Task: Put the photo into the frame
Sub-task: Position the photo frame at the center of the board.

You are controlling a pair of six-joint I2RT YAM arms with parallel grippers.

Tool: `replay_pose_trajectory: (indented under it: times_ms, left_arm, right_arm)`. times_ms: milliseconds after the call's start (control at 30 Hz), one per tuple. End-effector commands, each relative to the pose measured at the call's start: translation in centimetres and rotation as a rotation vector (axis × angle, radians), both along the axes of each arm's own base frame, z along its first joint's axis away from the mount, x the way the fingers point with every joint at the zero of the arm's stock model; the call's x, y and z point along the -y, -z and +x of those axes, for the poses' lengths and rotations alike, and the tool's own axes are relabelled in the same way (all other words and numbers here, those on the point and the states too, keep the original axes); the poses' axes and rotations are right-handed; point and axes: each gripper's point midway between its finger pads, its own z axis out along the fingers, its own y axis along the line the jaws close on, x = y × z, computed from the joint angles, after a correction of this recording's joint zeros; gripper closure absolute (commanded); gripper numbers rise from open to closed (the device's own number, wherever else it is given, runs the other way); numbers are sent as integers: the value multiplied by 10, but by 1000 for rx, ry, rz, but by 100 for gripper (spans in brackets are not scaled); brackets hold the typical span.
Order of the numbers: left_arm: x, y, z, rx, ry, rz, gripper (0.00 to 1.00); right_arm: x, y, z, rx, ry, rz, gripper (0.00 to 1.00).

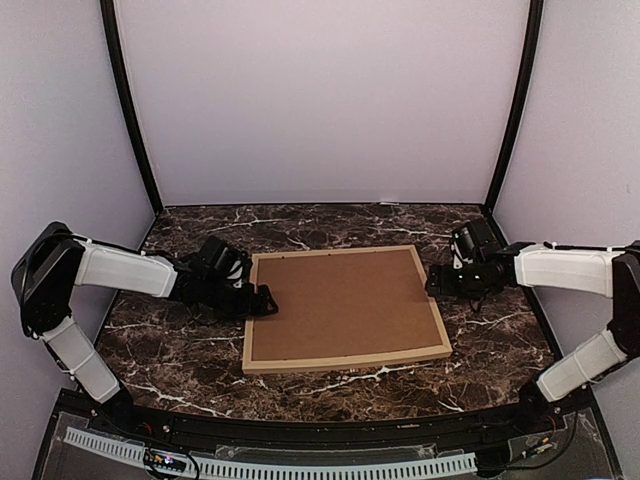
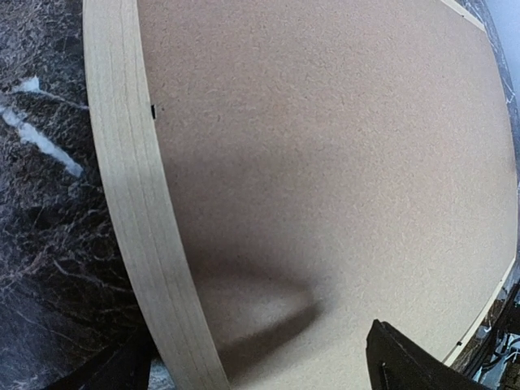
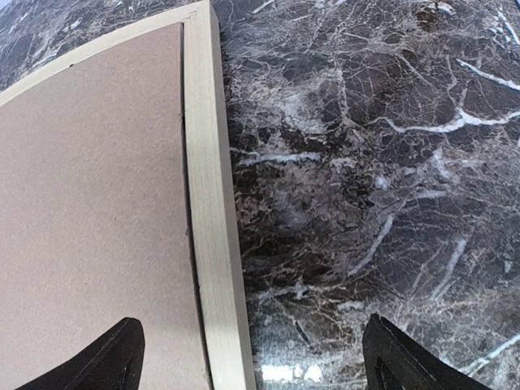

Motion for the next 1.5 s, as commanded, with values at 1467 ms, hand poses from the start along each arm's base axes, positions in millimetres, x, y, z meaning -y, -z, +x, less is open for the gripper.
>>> replay_pose_trajectory:
  times_ms: [1467]
  left_arm:
    - [-36, -19, 50, 36, -80, -150, 2]
  right_arm:
    - [-55, 11, -9, -16, -144, 246, 10]
